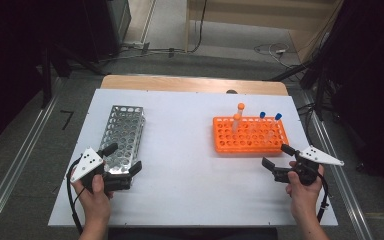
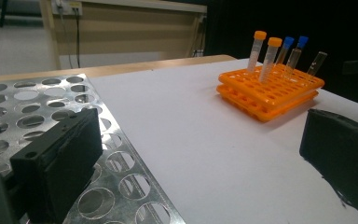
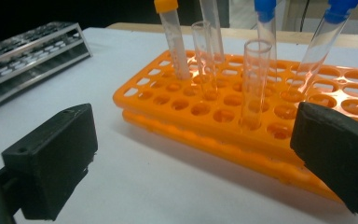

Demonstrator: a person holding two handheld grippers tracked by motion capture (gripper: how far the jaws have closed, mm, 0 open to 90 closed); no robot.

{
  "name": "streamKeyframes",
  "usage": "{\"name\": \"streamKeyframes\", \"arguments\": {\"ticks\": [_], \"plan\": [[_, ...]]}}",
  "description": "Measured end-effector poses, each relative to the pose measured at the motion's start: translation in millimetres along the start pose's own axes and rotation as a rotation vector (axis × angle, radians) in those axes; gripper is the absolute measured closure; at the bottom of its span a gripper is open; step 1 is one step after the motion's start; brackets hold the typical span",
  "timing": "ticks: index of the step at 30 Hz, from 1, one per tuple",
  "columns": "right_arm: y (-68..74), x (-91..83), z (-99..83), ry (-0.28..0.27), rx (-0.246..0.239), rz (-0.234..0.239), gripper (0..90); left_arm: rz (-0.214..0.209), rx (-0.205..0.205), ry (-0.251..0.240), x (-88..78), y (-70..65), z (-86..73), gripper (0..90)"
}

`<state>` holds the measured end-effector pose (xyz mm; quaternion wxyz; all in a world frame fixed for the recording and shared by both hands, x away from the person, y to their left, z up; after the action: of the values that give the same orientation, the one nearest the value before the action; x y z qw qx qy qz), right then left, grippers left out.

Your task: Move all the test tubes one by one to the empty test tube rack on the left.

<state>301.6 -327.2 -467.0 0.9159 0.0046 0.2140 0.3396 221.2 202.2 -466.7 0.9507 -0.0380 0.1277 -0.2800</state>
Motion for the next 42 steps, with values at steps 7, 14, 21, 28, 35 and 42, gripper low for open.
{"name": "streamKeyframes", "arguments": {"ticks": [7, 14, 21, 28, 35, 42], "plan": [[-9.1, 7.3, 4.5, -0.005, 0.041, -0.107, 24.0, 0.002, -0.002, -0.004, 2.7, -3.8, 1.9, 0.0], [-18.1, 28.0, 9.1, 0.034, 0.025, -0.184, 41.8, 0.0, -0.007, -0.007, 5.4, -6.3, 3.7, 0.0], [-21.3, 51.3, 8.3, 0.091, 0.028, -0.228, 52.1, 0.016, 0.011, -0.009, 3.5, -8.6, 5.7, 0.0], [-18.9, 58.9, 1.9, 0.092, -0.037, -0.264, 60.1, 0.011, 0.019, -0.005, 3.7, -9.3, 5.7, 0.0], [-17.3, 59.8, -5.0, 0.049, -0.078, -0.265, 73.1, -0.005, 0.026, 0.0, 6.1, -13.3, 5.7, 0.0], [-18.4, 59.2, -4.0, 0.038, -0.059, -0.245, 74.2, -0.017, 0.031, 0.004, 6.9, -17.6, 6.3, 0.0]]}}
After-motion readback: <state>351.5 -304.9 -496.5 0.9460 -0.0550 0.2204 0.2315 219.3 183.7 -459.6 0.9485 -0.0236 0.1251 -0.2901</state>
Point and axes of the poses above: each handheld gripper's, and its own axes: x roughly forward along the jaws, z roughly out of its top, y roughly to its left, the point moved 1 cm from there along x, roughly forward along the jaws, and after that the axes turned 2 degrees about y, right-handed, at the moved point
